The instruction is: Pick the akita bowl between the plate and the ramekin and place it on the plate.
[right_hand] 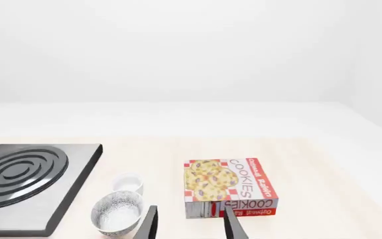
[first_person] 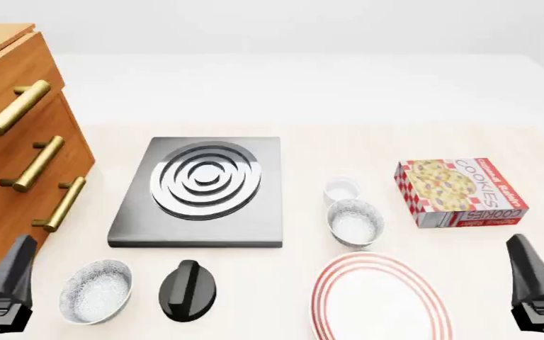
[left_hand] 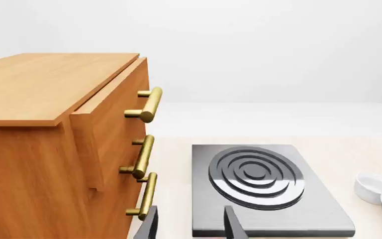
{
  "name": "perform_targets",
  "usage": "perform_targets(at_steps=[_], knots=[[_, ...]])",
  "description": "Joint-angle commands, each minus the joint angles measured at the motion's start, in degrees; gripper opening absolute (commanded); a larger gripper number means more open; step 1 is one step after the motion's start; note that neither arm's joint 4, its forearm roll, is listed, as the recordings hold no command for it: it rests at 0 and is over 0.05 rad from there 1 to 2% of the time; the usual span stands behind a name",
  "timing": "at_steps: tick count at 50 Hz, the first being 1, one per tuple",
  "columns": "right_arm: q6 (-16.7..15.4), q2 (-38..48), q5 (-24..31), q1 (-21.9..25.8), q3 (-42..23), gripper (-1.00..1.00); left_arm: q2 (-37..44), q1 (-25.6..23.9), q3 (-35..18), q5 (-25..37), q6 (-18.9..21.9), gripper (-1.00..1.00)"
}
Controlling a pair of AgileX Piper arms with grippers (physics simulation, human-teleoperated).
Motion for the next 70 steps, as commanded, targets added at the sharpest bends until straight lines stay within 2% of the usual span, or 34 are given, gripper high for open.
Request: perform_targets(at_steps=[1,12,20,23,29,33,36,39,42,43,47,51,55,70], knots=[[-0.09,0.84,-0.35,0.68,-0.15,1.00,0.28,0.00,-0.17,-0.08,0.00,1.00],[0.49,-0.60,1.01,2.17,-0.68,1.00,0.30,0.00,-0.17,-0.07,0.00,1.00],[-2.33,-0.65,1.86,2.59,-3.76,1.00,0.29,-0.01,-0.17,-0.07,0.00,1.00],[-2.11,-0.65,2.89,2.55,-4.79,1.00,0.29,0.01,-0.16,-0.07,-0.02,1.00],[-4.43,-0.66,5.52,4.04,-9.78,1.00,0.29,-0.01,-0.17,-0.07,0.00,1.00],[-4.93,-0.66,7.85,3.36,-12.63,1.00,0.28,0.00,-0.17,-0.08,0.00,1.00],[-9.02,-0.67,8.18,4.33,-15.63,1.00,0.28,0.00,-0.17,-0.08,-0.01,1.00],[-6.94,-0.66,11.40,4.34,-18.04,1.00,0.29,-0.01,-0.16,-0.07,-0.02,1.00],[-6.25,-0.64,13.58,3.99,-20.24,1.00,0.30,0.00,-0.16,-0.07,-0.01,1.00],[-4.94,-0.56,14.77,4.47,-20.97,1.00,0.28,0.01,-0.17,-0.07,-0.01,1.00],[-4.40,0.92,16.89,5.85,-24.35,1.00,0.29,0.00,-0.17,-0.07,0.00,1.00],[-5.69,2.58,18.36,7.28,-28.27,1.00,0.29,0.00,-0.17,-0.07,0.00,1.00],[-8.79,3.64,19.46,7.73,-32.28,1.00,0.29,-0.01,-0.17,-0.08,-0.01,1.00],[-5.88,16.25,22.76,6.71,-45.11,1.00,0.30,0.00,-0.16,-0.07,-0.01,1.00]])
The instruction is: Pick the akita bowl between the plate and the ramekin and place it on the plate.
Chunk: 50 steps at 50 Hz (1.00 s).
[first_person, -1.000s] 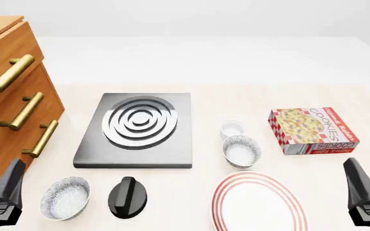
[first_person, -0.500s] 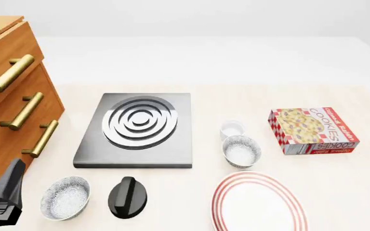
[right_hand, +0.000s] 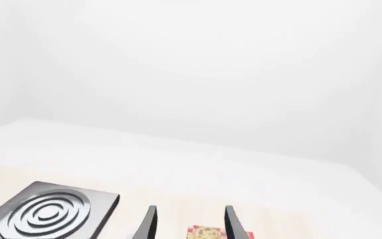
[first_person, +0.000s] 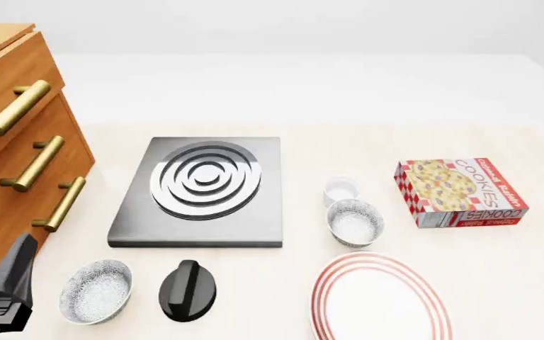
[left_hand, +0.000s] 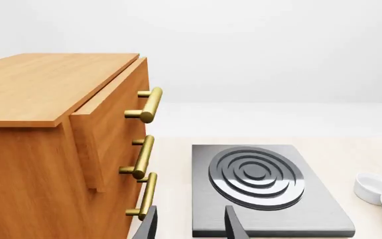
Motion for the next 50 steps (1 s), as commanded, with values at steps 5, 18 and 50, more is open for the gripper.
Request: perform_targets(at_steps=[5,18,50], knots=[[-0.03,12.27,5.81,-0.36,-14.74,1.00,0.00,0.01,0.00,0.00,0.00,1.00],[0.01,20.63,11.92,0.80,-25.73,1.00,0.00,0.01,0.00,0.00,0.01,1.00],[7.53,43.25,25.36,1.07,-39.45,1.00,-0.01,0.00,0.00,0.00,0.01,1.00]])
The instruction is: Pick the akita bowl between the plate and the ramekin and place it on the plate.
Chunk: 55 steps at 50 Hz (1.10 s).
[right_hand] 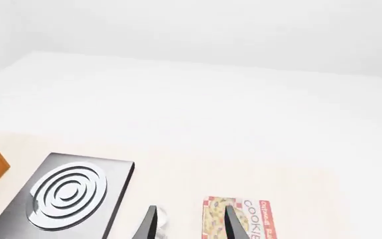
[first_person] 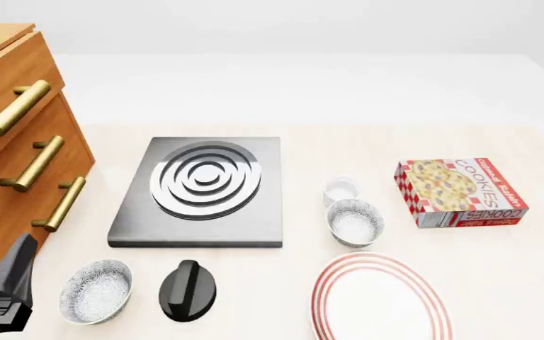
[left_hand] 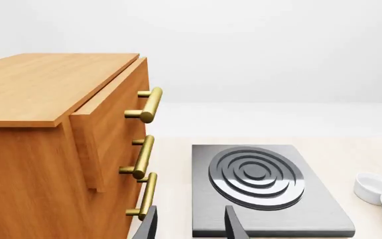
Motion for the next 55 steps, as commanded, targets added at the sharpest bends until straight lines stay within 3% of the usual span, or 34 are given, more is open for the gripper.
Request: perform_targets(at_steps=[1,10,20,28,48,55], knots=[[1.74,8.15,4.52,0.31,-4.78,1.00,-0.01,-0.01,0.00,0.00,-0.01,1.00],[5.35,15.03,7.61,1.36,-7.47,1.00,0.00,0.00,0.00,0.00,0.00,1.00],[4.98,20.34,9.32,1.74,-9.45,1.00,0.00,0.00,0.00,0.00,0.01,1.00],[8.22,27.20,9.77,3.08,-9.39,1.00,0.01,0.00,0.00,0.00,-0.01,1.00],[5.49,31.05,5.62,-0.03,-4.15,1.00,0.01,0.00,0.00,0.00,0.00,1.00],[6.80,32.65,3.12,0.91,-1.70,1.00,0.01,-0.01,0.00,0.00,0.00,1.00]])
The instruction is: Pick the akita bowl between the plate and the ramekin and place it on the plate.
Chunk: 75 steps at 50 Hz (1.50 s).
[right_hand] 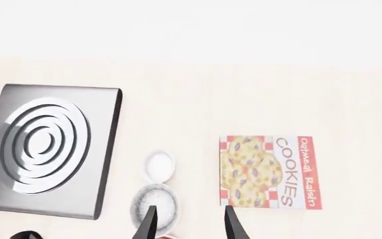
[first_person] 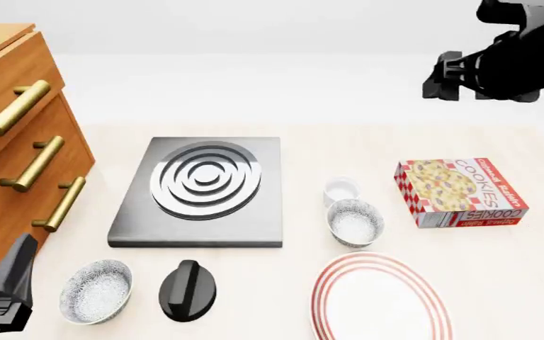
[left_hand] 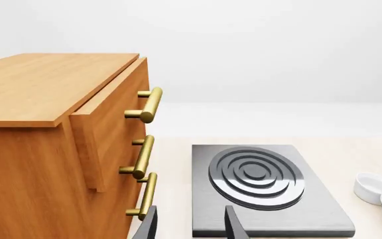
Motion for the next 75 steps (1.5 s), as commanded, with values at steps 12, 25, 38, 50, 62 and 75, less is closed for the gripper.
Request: perform_targets(at_steps=[12,25,38,50,62,75], knots=[[-0.28,3.62,-8.11,-1.24,8.39,1.00,0.00,0.02,0.00,0.00,0.00,1.00],[2.00,6.64,-12.41,-0.69,11.19,1.00,-0.01,0.00,0.00,0.00,0.00,1.00],[5.06,8.76,-15.74,1.18,13.66,1.00,0.00,0.00,0.00,0.00,0.00,1.00],[6.11,9.78,-19.34,2.01,17.85,1.00,-0.01,0.00,0.00,0.00,0.00,1.00],[5.80,10.95,-23.01,2.99,22.75,1.00,0.00,0.00,0.00,0.00,-0.01,1.00],[5.35,12.36,-25.50,2.82,25.14,1.00,0.00,0.00,0.00,0.00,0.00,1.00]])
